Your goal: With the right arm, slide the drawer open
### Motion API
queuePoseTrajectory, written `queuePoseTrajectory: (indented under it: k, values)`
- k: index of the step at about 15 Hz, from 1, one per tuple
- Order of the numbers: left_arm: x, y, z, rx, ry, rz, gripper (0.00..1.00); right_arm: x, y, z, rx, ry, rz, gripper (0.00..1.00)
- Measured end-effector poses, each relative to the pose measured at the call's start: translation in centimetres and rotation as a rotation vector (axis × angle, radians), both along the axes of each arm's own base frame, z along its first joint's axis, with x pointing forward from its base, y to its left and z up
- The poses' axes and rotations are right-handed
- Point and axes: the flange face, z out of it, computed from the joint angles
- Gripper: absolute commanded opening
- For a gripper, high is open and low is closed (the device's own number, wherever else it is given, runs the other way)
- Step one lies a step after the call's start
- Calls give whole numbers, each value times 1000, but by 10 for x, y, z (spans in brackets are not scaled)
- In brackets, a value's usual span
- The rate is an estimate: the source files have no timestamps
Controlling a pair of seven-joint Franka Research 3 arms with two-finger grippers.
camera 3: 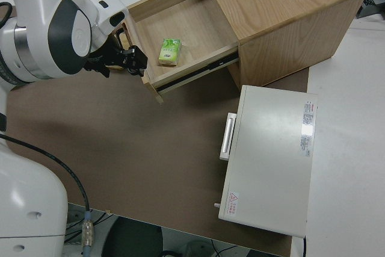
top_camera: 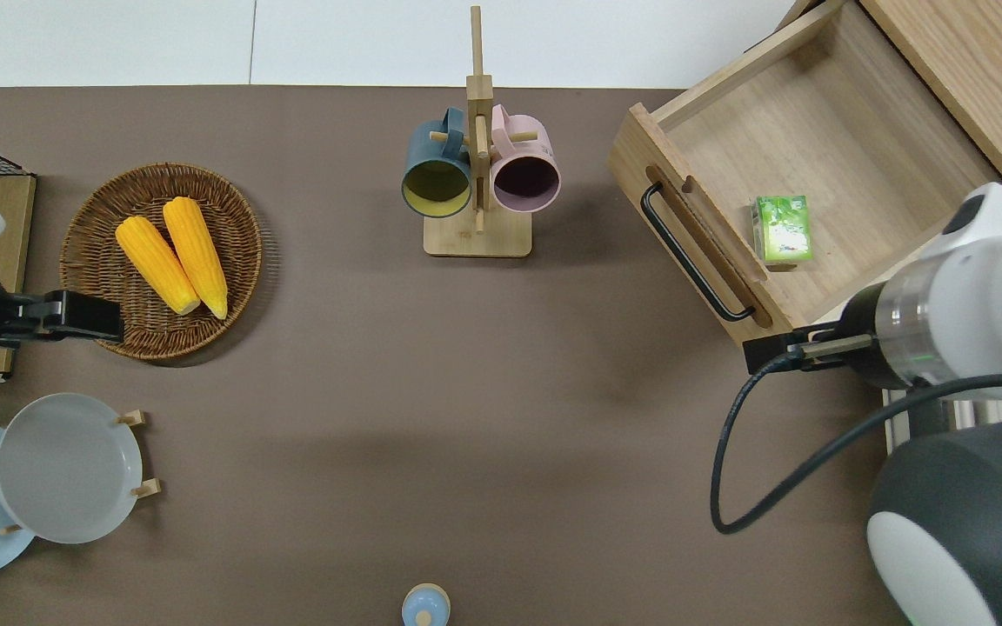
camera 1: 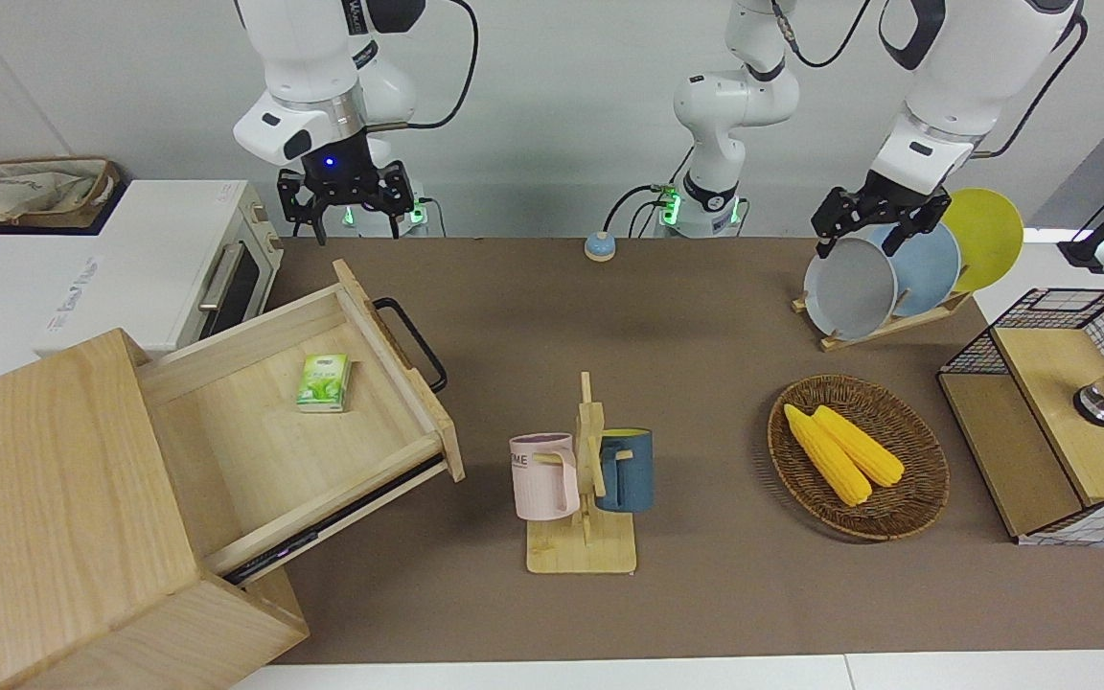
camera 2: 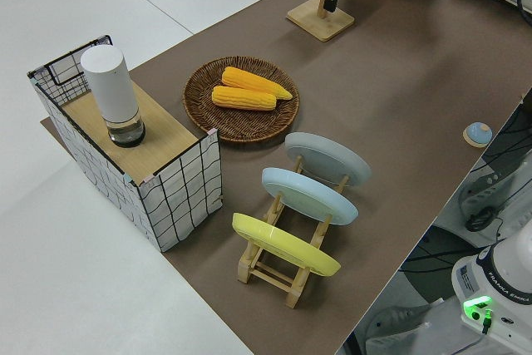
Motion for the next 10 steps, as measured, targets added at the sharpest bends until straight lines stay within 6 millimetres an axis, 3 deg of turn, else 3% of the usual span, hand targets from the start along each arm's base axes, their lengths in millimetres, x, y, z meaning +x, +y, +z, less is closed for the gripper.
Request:
queuePoseTrajectory:
  k: [4,10]
  values:
    - [0,0,0,0,0,0,995,0,-28,2,26,1,-54,987]
    - [0,0,0,0,0,0,998,-2,-46,5,52,2,-97,987]
